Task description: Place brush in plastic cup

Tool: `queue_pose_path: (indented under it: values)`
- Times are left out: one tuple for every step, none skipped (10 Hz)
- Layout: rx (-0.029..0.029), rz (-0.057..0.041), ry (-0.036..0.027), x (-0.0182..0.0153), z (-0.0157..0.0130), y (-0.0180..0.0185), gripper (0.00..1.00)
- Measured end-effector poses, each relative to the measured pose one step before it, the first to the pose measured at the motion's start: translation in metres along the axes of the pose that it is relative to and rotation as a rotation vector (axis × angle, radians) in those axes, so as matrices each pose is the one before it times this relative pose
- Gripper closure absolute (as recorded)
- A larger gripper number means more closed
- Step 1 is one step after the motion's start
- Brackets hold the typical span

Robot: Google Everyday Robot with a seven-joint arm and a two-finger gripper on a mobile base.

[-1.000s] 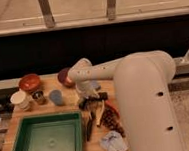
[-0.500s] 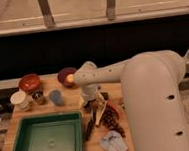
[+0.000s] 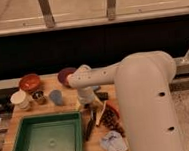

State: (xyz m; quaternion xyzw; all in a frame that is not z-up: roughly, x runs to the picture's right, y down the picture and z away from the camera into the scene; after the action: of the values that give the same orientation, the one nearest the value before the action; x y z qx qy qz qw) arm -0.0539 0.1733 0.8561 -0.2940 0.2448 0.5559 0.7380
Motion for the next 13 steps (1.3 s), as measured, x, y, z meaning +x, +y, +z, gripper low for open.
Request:
queue_pose_path:
  values:
    - [0.00379,-0.01392,-0.00461,0.00053,-0.00332,0.00506,0.22]
    - [0.00448,-0.01194,0.00035,0.00098,-0.00121,0.0037,0.29]
    - [0.0019,-0.01045,0.00289,-0.00027,-0.00031,0.00513,0.38]
    - [-0.00231,-0.01593,0.01132,-0.00031,0.00409,0.0058,0.48]
    - [-0.00587,-0.00345,0.01281,-0.00086,0.00546,-0.00022,0.59]
    - [-0.0064,0.00174,0.0109,-0.00059,0.00467,-0.00227,0.68]
    - [-0.00539,-0.00104,0.00855,-0.00056,0.00334,-0.00018,0.76]
    - [-0.00371,-0.00262,0.01524,-0.00018,0.00378,-0.00102,0.88]
    - [-0.00153,0.00675,0.00678,-0.00143,0.00211,-0.00111,0.96]
    - [0.00116,-0.00117,-0.00117,-0.0001,0.00007,-0.0002,1.0]
    - [0.00066,0.00112,-0.0014,-0.00024,-0.00057,-0.0008,1.0]
    - [0.00037,0.00092,-0.00026,-0.00007,-0.00004,-0.0003,1.0]
    - [0.00069,0.00077,-0.00003,-0.00008,0.00001,-0.00027,1.0]
